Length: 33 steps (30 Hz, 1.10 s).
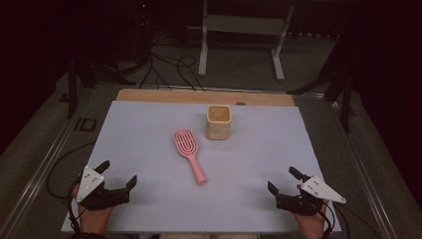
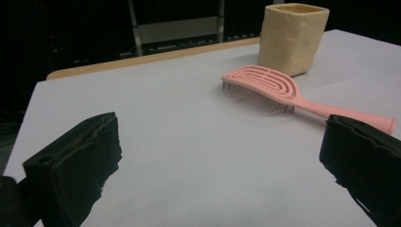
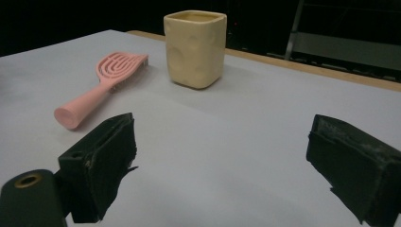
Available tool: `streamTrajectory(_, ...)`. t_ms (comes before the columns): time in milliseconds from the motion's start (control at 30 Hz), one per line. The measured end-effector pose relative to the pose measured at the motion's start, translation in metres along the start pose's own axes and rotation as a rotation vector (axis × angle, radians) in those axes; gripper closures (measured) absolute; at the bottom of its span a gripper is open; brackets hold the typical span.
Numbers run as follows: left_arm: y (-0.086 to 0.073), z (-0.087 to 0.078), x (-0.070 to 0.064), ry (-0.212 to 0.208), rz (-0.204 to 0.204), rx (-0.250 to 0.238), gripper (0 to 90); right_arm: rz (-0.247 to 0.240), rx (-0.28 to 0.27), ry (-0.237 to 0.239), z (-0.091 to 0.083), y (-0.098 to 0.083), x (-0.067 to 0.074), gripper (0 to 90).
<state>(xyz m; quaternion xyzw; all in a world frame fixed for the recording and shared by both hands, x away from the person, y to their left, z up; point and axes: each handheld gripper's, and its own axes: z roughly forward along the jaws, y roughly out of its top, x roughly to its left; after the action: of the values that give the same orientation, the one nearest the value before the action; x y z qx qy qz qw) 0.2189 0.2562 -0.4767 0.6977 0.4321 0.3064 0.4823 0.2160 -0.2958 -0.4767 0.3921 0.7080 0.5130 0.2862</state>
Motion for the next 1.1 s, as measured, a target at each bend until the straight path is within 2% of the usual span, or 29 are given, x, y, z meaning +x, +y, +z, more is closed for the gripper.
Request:
streamTrajectory(233,0.0,0.002,-0.002,0.003,0.006,0.008,0.1,-0.014,0.015,0.015,0.005,-0.003,0.003,8.8)
streamTrajectory(833,0.001,0.006,-0.007,0.003,0.015,0.018,0.2,-0.004,0.014,0.006,0.007,-0.008,-0.001,8.8)
streamTrajectory(933,0.003,0.007,-0.008,0.012,0.023,0.016,0.2,0.0,0.019,0.007,0.008,-0.009,0.0,8.8)
streamTrajectory(1100,0.01,0.011,-0.013,-0.002,0.033,0.01,0.2,0.008,0.019,0.011,0.011,-0.011,0.001,8.8)
